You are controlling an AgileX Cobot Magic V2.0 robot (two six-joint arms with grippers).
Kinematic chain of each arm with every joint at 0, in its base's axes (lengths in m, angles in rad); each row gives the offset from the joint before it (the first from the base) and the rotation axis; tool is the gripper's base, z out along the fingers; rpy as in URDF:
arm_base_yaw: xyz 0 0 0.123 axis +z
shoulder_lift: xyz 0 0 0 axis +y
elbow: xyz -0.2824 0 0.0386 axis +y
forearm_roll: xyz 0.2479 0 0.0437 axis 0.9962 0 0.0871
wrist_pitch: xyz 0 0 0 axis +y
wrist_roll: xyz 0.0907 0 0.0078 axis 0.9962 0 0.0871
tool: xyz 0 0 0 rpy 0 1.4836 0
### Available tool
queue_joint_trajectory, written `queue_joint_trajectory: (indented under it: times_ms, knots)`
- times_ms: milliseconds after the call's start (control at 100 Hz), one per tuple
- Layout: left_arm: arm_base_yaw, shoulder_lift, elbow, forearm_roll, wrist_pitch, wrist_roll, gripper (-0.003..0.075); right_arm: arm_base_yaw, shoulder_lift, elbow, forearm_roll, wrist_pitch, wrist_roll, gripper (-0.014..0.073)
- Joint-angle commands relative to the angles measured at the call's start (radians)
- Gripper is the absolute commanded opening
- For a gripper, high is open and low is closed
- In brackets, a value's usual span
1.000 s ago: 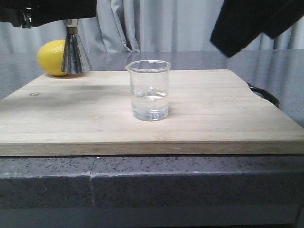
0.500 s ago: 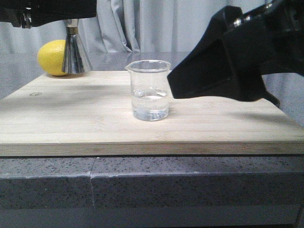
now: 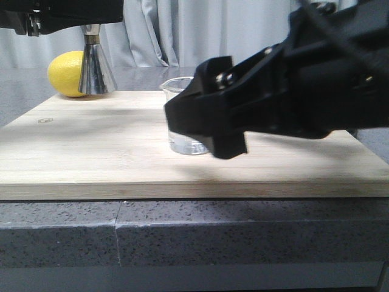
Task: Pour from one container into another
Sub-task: 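Reach the right gripper to the glass beaker and grasp it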
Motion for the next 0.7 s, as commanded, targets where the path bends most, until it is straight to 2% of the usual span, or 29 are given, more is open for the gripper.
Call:
queue_joint_trajectory:
  times_ms: [0,280,470,570,690]
  knots:
    - [-0.01,-0.043,-0.026,-0.099,0.089,-0.013,0.0291,0.011,0.029,-0.024,-0.017,-0.167,0.006,0.0636]
    - [-0.01,-0.043,-0.026,-0.099,0.089,-0.013,0.0291,0.013,0.155,-0.024,-0.038,-0.364,0.097,0.0636]
    - [-0.01,-0.043,-0.026,-0.099,0.089,-0.013,0.0291,0.013,0.186,-0.024,-0.056,-0.414,0.121,0.0631]
    - [-0.01,-0.043,-0.026,-0.099,0.089,-0.013,0.0291,0.013,0.188,-0.024,-0.068,-0.416,0.121,0.0573]
    - [-0.01,-0.043,-0.026,-0.099,0.089,-0.013,0.0291,0.013,0.188,-0.024,-0.069,-0.416,0.121,0.0437]
